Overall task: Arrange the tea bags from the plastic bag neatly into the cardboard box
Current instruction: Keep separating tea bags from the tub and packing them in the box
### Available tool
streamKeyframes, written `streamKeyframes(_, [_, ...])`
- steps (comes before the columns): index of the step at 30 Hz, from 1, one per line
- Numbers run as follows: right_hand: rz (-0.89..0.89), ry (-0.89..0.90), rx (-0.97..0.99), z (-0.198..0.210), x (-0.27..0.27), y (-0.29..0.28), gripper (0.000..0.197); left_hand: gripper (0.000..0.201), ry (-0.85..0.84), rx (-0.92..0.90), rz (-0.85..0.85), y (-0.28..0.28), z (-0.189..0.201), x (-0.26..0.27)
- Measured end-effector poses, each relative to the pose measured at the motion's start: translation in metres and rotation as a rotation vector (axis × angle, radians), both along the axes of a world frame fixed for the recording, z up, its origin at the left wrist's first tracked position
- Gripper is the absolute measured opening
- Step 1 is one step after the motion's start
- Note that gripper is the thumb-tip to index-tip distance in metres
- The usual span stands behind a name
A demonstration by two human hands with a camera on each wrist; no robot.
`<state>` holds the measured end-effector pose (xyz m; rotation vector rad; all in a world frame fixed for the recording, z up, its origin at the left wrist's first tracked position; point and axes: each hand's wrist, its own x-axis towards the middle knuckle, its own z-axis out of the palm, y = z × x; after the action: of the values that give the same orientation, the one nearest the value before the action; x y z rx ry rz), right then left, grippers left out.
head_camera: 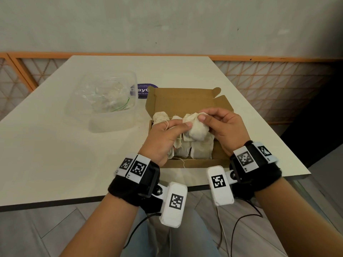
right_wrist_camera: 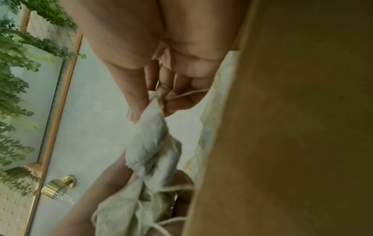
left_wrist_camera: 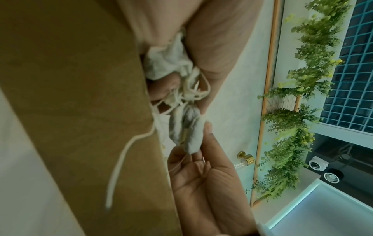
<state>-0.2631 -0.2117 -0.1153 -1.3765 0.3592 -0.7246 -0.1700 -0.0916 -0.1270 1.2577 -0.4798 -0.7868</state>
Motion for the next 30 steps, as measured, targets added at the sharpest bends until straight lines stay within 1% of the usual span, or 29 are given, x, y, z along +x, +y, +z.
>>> streamKeyframes(2, [-0.024,0.002,-0.006,0.002,-0.001,0.001,0.012,0.023,0.014,-0.004,0.044,-0.001,-0.001,0.002])
streamKeyframes(4, [-0.072,0.029,-0.108,0.004,-0.005,0.002,0.009,0.011,0.005,-0.002,0.056,-0.001,-0.001,0.001])
streamKeyframes(6, [-0.095,0.088,-0.328,0.011,-0.01,0.003,0.007,0.007,-0.017,0.013,0.052,-0.001,-0.002,0.002])
streamKeyframes(8, [-0.076,0.175,-0.613,0.02,-0.013,0.006,0.008,0.006,-0.037,0.004,0.031,0.0,-0.002,0.001])
streamKeyframes(9, [-0.064,0.222,-0.719,0.024,-0.012,0.008,0.007,0.007,-0.044,0.004,0.02,0.0,-0.002,0.001])
streamKeyframes(10, [-0.061,0.261,-0.772,0.028,-0.011,0.009,0.007,0.007,-0.045,0.004,0.014,0.0,-0.002,0.001])
streamKeyframes(14, [-0.09,0.371,-0.779,0.035,-0.004,0.007,0.003,0.004,-0.049,0.007,-0.001,-0.001,-0.004,0.001])
streamKeyframes(17, [-0.034,0.495,-0.856,0.039,-0.003,0.005,0.008,0.004,-0.083,0.036,0.009,0.0,-0.002,0.0])
streamKeyframes(19, [-0.008,0.532,-0.882,0.043,-0.003,0.003,0.006,0.004,-0.087,0.027,0.004,0.0,-0.002,0.0])
streamKeyframes(21, [-0.024,0.521,-0.877,0.046,-0.004,0.001,0.003,0.006,-0.1,0.021,-0.001,0.001,-0.003,0.0])
streamKeyframes(24, [-0.078,0.487,-0.807,0.045,-0.005,-0.002,0.002,0.012,-0.137,0.025,-0.037,0.002,-0.002,0.0])
streamKeyframes(28, [-0.115,0.449,-0.724,0.042,-0.006,-0.003,0.005,0.002,-0.136,0.039,-0.063,0.003,-0.001,-0.001])
streamKeyframes(30, [-0.118,0.448,-0.708,0.042,-0.007,-0.005,0.004,0.002,-0.115,0.054,-0.047,0.002,-0.002,0.0])
